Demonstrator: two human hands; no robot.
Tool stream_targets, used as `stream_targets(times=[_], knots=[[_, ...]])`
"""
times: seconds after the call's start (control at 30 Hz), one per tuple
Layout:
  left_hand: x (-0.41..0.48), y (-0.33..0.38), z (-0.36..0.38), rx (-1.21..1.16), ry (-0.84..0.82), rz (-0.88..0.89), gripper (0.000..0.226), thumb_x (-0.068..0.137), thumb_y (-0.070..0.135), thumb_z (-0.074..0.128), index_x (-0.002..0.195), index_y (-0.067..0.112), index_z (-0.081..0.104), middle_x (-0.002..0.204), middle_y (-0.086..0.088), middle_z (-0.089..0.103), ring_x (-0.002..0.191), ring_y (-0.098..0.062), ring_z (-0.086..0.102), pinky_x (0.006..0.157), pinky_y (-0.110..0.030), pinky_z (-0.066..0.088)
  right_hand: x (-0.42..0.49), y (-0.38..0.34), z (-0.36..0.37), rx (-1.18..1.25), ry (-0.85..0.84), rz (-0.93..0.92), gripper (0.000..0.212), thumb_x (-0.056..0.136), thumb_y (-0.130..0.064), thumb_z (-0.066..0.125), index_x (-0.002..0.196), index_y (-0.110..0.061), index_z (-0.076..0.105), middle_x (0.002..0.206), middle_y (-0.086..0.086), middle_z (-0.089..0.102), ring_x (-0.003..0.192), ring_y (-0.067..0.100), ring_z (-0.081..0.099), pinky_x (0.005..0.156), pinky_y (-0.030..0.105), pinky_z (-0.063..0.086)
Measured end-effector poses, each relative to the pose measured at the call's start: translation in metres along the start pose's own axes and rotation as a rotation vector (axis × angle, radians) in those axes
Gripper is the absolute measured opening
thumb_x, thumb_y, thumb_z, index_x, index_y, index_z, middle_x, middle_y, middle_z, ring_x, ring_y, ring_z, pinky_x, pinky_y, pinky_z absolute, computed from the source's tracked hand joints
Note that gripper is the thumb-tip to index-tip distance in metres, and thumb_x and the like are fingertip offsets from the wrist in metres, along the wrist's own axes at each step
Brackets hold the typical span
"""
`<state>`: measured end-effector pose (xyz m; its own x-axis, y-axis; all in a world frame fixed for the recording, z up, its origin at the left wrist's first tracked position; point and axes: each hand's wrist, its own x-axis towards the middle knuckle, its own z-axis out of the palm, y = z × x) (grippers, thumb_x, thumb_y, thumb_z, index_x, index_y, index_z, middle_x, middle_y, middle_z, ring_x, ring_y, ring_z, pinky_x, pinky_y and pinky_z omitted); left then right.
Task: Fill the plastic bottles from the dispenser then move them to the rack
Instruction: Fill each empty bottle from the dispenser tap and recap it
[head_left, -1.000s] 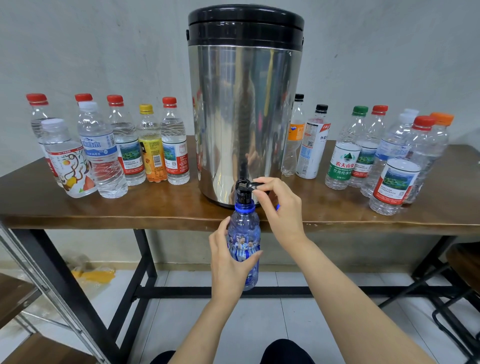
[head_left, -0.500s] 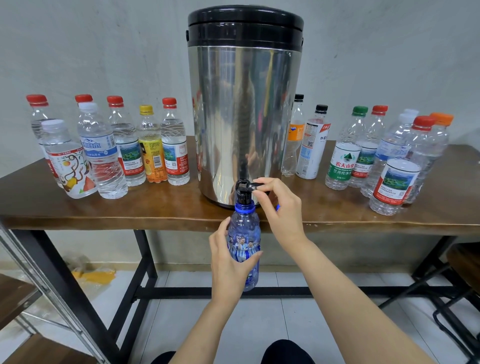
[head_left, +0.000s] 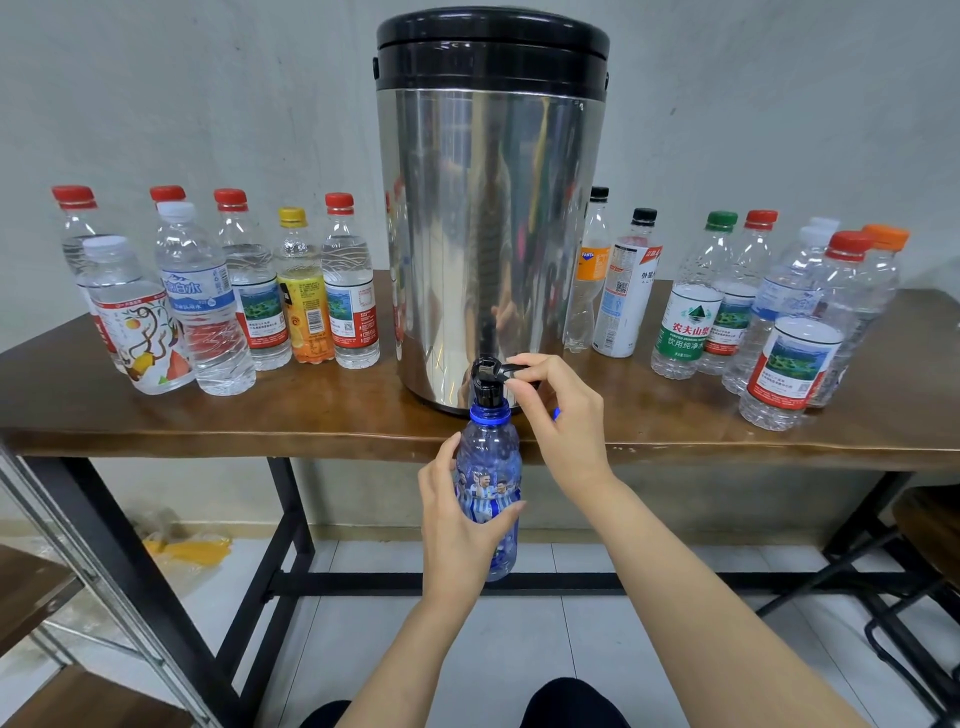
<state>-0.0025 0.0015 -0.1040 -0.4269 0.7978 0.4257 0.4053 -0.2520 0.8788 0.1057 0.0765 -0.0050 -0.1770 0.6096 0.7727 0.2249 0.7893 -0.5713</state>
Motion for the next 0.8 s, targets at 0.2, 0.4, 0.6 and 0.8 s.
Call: stream_targets(times=[0.2,0.4,0.6,0.8], knots=[[0.0,0.0,-0.0002,-0.001,-0.002,-0.003,0.096,0.066,0.014,0.09,0.134,0.043,0.028,0.129,0.014,0.036,0.121,0.019,0.036,0.084,0.003,0.038,-0.0001,-0.0004,0.0,0.006,-0.002,0.002,0.024,0.093,-0.034,0.056,0.093,-0.012,0.065,0.11,-0.007,0.067,0.105,0.003,0.061,0.088,0.009,0.043],[-0.0003,0.0002,-0.0002,-0.01,-0.006,-0.006,0.096,0.066,0.014,0.09,0.133,0.044,0.029,0.129,0.013,0.036,0.12,0.018,0.037,0.083,0.002,0.038,-0.0002,0.0001,0.0,0.007,-0.001,0.002,0.023,0.093,-0.034,0.056,0.093,-0.012,0.064,0.11,-0.009,0.066,0.105,0.001,0.061,0.087,0.01,0.043],[-0.0001,-0.0002,-0.0003,-0.005,-0.007,-0.01,0.097,0.066,0.014,0.09,0.135,0.043,0.028,0.13,0.012,0.036,0.121,0.018,0.037,0.083,0.003,0.038,0.0001,0.0009,0.0003,0.01,-0.001,0.003,0.025,0.093,-0.035,0.056,0.093,-0.011,0.065,0.11,-0.008,0.067,0.106,0.001,0.061,0.088,0.011,0.044],[-0.0002,-0.0013,-0.0005,-0.004,-0.008,-0.013,0.097,0.067,0.016,0.09,0.132,0.049,0.026,0.131,0.012,0.037,0.122,0.016,0.037,0.085,0.003,0.038,-0.0001,0.0002,0.0012,0.018,0.003,0.011,0.026,0.092,-0.036,0.056,0.093,-0.012,0.064,0.11,-0.01,0.066,0.105,0.0,0.061,0.088,0.013,0.045]])
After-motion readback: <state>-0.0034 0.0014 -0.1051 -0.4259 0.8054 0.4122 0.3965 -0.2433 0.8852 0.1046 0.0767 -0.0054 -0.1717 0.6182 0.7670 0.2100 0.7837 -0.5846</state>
